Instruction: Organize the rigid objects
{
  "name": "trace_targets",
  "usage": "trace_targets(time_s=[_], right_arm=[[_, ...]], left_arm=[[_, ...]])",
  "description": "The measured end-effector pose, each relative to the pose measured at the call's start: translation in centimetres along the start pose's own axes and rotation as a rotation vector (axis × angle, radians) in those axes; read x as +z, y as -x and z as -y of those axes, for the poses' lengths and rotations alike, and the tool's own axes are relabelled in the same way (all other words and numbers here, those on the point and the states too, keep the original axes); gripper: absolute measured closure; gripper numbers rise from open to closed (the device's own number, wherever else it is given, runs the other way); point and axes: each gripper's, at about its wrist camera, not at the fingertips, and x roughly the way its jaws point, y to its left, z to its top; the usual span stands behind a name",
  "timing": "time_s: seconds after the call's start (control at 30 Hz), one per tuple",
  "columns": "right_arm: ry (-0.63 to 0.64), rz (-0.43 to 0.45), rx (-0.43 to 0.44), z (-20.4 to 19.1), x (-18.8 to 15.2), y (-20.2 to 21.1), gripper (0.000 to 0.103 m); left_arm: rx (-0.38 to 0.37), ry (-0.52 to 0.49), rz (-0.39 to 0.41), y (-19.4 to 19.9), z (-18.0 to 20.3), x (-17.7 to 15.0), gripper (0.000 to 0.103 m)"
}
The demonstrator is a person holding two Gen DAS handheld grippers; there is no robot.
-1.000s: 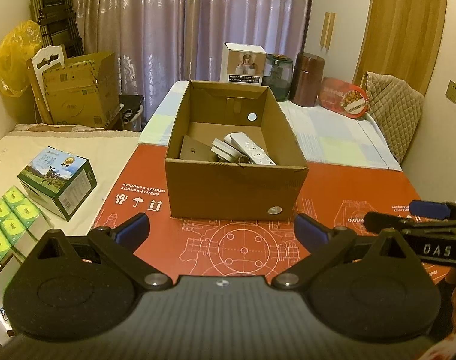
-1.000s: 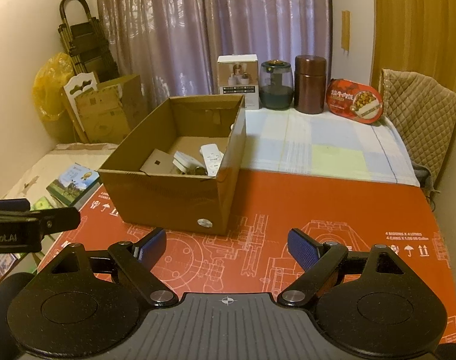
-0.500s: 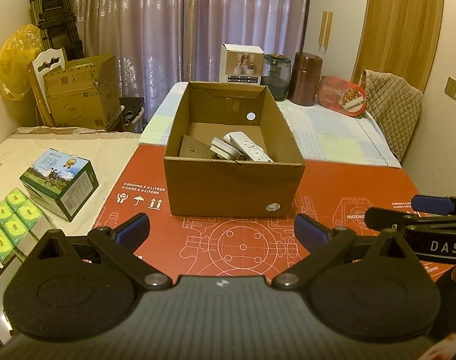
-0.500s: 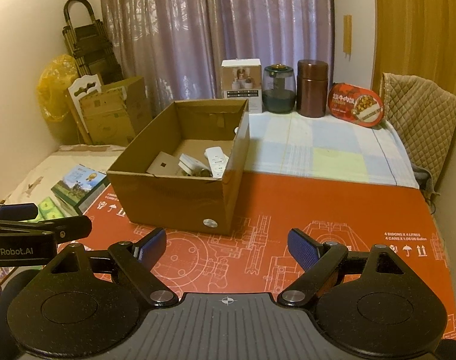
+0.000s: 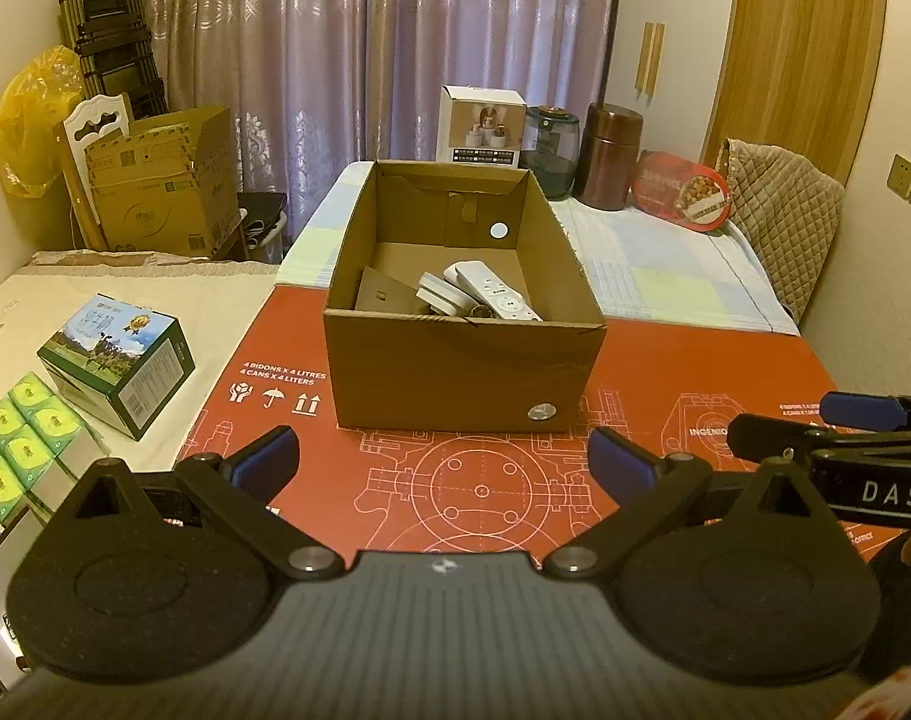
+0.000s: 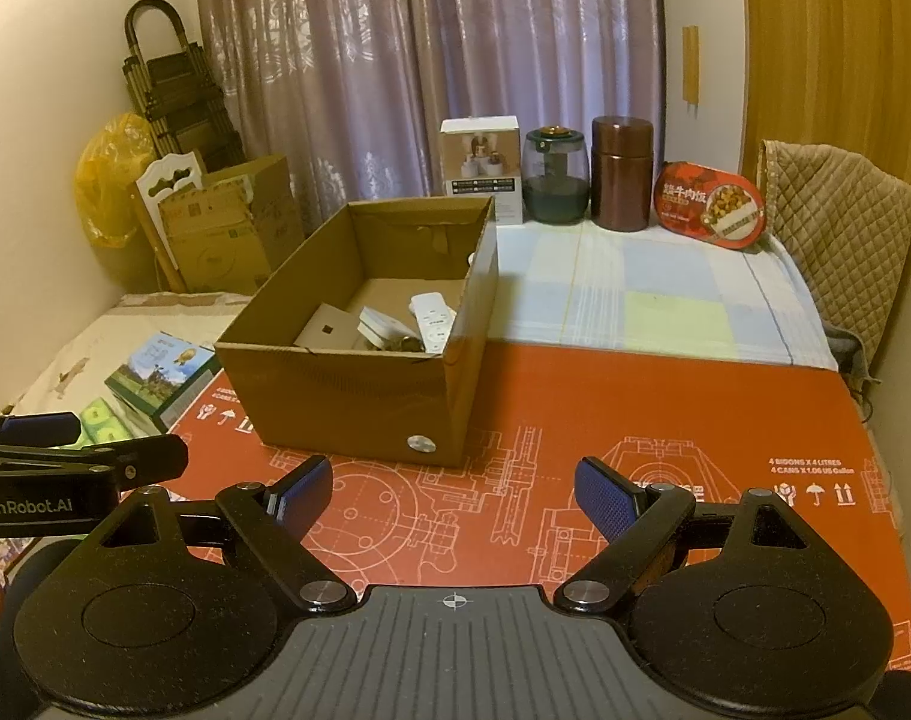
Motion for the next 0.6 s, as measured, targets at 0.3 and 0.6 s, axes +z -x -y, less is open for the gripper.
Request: trace_targets(time_s=[0.3, 0.6], right_arm=[[-0.01, -0.001, -0.004, -0.01, -0.11, 0.14, 0.018], [-0.01, -0.002, -0.004, 0.01, -0.19, 0.06, 0.018]], left_arm=[[-0.005, -0.002, 0.0, -0.04, 0.2, -0.13, 0.002], [-0.007, 0.001, -0.002, -0.15, 0.21, -0.32, 0.002]])
